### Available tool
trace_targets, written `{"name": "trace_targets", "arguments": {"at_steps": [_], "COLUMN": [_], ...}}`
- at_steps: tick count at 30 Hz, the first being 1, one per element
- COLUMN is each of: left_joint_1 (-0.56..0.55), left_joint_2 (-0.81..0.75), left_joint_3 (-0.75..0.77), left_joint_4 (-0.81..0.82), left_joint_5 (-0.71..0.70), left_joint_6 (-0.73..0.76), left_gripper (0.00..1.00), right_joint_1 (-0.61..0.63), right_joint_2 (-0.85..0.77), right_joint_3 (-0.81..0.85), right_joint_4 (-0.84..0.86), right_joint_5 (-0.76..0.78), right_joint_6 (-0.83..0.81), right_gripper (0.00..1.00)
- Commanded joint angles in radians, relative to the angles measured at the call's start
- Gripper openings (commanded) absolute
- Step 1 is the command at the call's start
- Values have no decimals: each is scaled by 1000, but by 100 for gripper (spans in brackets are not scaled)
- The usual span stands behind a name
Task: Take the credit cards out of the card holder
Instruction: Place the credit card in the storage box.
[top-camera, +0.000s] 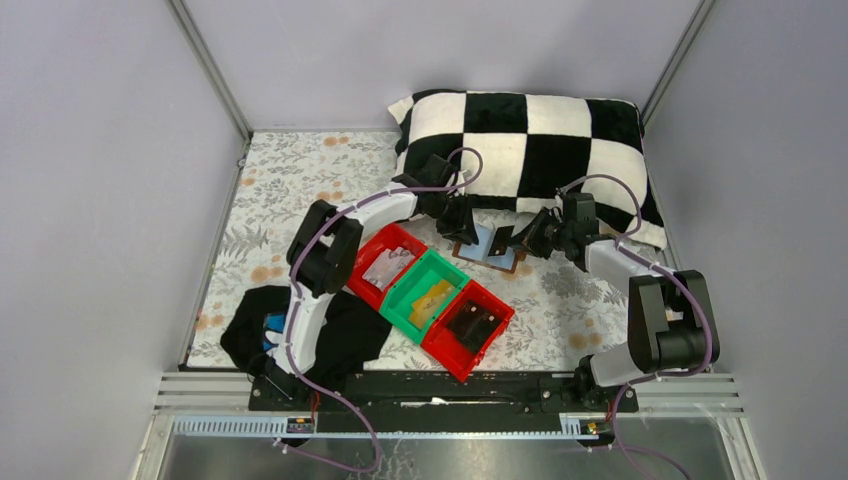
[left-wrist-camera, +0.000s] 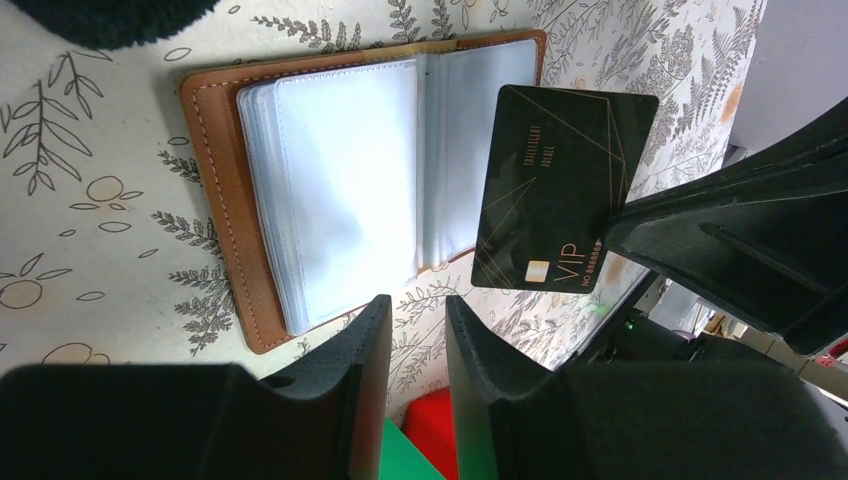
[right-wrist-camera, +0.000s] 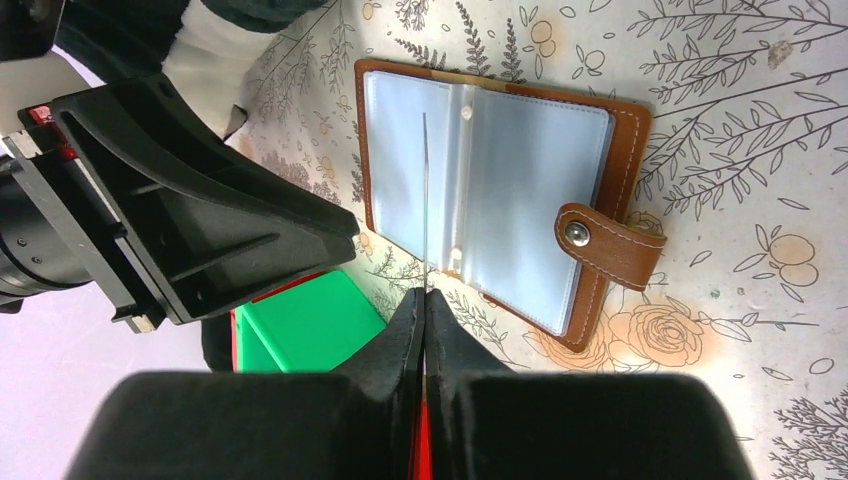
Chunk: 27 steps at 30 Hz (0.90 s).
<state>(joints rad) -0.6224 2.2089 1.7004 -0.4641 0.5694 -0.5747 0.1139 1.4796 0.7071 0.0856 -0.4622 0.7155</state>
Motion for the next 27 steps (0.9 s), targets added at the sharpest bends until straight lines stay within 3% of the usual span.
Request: {"name": "trace_targets", "arguments": {"at_steps": [1,8,14,20,27], "left_joint_1": [4,18,57,82,114], "left_joint_2": [-71,-166,-297,-413,-491], "left_joint_3": [47,7,-118,-170,-215], "left_joint_4": [1,-16,46,40,40], "left_joint_5": [5,-1,92,58,-33], "left_joint_6": [7,18,-18,-16,-20], "left_gripper": [31,39,47,47,47], "right_joint_1": [-5,-5,-5,-2,50], "right_joint_2": [-30,-119,-214,-350,-631], "right_joint_3": [38,35,47,33,-42], "right_joint_4": [-25,-33,-45,-257,-459], "right_joint_5": [-12,-63,-138,-110,-40], "right_joint_6": [-17,-23,-21,54,242], "right_gripper": [0,0,0,0,0]}}
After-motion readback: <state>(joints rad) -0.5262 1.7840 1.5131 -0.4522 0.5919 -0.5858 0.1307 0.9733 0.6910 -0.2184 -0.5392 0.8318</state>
